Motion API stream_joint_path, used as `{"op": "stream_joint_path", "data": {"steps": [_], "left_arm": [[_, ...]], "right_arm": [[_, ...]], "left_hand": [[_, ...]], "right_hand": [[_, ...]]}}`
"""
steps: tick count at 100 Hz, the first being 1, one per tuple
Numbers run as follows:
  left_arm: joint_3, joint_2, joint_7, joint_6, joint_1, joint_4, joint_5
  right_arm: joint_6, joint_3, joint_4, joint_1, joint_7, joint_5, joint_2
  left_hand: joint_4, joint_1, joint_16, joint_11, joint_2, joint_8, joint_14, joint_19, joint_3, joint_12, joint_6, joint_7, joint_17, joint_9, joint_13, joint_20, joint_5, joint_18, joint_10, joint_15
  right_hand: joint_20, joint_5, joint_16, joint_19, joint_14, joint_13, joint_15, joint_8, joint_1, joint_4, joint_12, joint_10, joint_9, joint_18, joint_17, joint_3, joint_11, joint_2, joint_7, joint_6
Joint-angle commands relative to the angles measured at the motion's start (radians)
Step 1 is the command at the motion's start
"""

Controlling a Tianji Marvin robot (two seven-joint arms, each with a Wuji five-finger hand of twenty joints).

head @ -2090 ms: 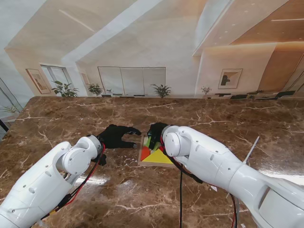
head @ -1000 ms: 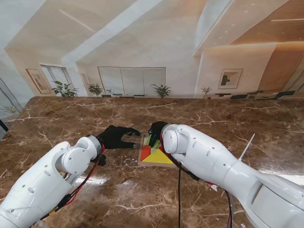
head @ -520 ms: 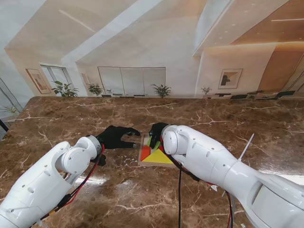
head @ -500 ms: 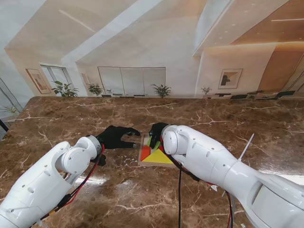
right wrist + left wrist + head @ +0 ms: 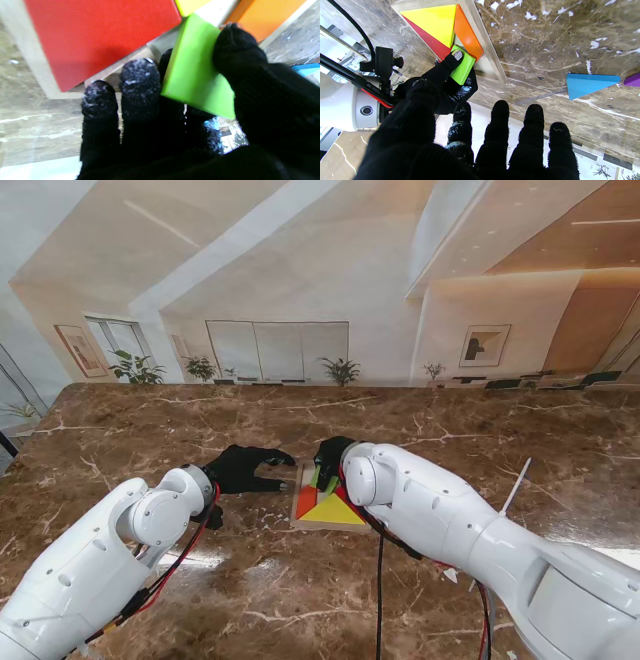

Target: Assemble the tangram pieces into a square

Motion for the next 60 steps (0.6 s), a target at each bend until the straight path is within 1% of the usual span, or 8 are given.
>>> {"op": "stream_joint_path", "data": {"steps": [1,17,20,29,60], "left_arm": [[0.001,0.001,-0.003,0.005,0.004,0.005,-0.001],[0.002,0.001,-0.004,0.005,0.003,0.006,-0.001],[0.002,0.001,-0.004,0.006,0.003,0.005,-0.001],[0.002,0.001,-0.005,0.006,0.003,0.005,-0.002],[0.002,0.001,-0.005,0.005,0.002,0.007,-0.002]], "right_arm": [[0.008,-0.001,-0.002,-0.006,0.017,0.001,0.003],[0.01,-0.002,-0.005,-0.007,0.016,-0.007,0.006],[0.01,-0.003,-0.005,-0.008,0.015,-0.008,0.006],[0.01,-0.003,-0.003,-0.008,0.011,-0.011,0.006],[0.007,-0.004,0.007,-0.009,-0.002,-0.025,0.006]], "left_hand": [[0.018,0.026,0.006,0.006,0.027,-0.02,-0.006,-0.025,-0.025,0.01,-0.011,-0.007,-0.01,0.016,-0.01,0.03,0.007,0.005,0.006,-0.001],[0.018,0.026,0.008,0.008,0.028,-0.02,-0.006,-0.025,-0.027,0.012,-0.012,-0.006,-0.01,0.016,-0.011,0.032,0.007,0.005,0.007,0.002],[0.018,0.026,0.008,0.008,0.028,-0.02,-0.008,-0.025,-0.027,0.013,-0.012,-0.006,-0.01,0.017,-0.01,0.032,0.008,0.005,0.006,0.003],[0.018,0.027,0.009,0.009,0.028,-0.02,-0.007,-0.026,-0.027,0.014,-0.012,-0.006,-0.01,0.017,-0.01,0.032,0.008,0.005,0.007,0.003],[0.018,0.028,0.009,0.009,0.029,-0.02,-0.007,-0.026,-0.029,0.016,-0.011,-0.007,-0.009,0.019,-0.009,0.033,0.007,0.004,0.008,0.005]], "right_hand": [[0.019,-0.017,0.008,0.056,-0.024,0.0,0.035,0.007,-0.016,0.01,-0.003,0.008,-0.031,-0.001,-0.01,0.016,0.004,-0.014,-0.006,-0.014],[0.018,-0.022,0.008,0.055,-0.025,-0.003,0.037,0.009,-0.02,0.012,-0.006,0.007,-0.045,-0.001,-0.012,0.02,0.009,-0.015,-0.03,-0.011],[0.018,-0.018,0.006,0.056,-0.026,-0.004,0.038,0.037,-0.024,0.013,-0.016,0.006,-0.051,-0.002,-0.012,0.026,0.021,-0.017,-0.058,-0.011],[0.018,-0.025,0.006,0.056,-0.027,-0.007,0.041,0.038,-0.031,0.022,-0.018,0.008,-0.062,-0.003,-0.015,0.032,0.027,-0.012,-0.094,-0.005],[0.019,-0.025,0.006,0.057,-0.026,-0.008,0.042,0.047,-0.042,0.027,-0.021,0.011,-0.07,-0.002,-0.018,0.033,0.031,-0.003,-0.112,0.006]]}}
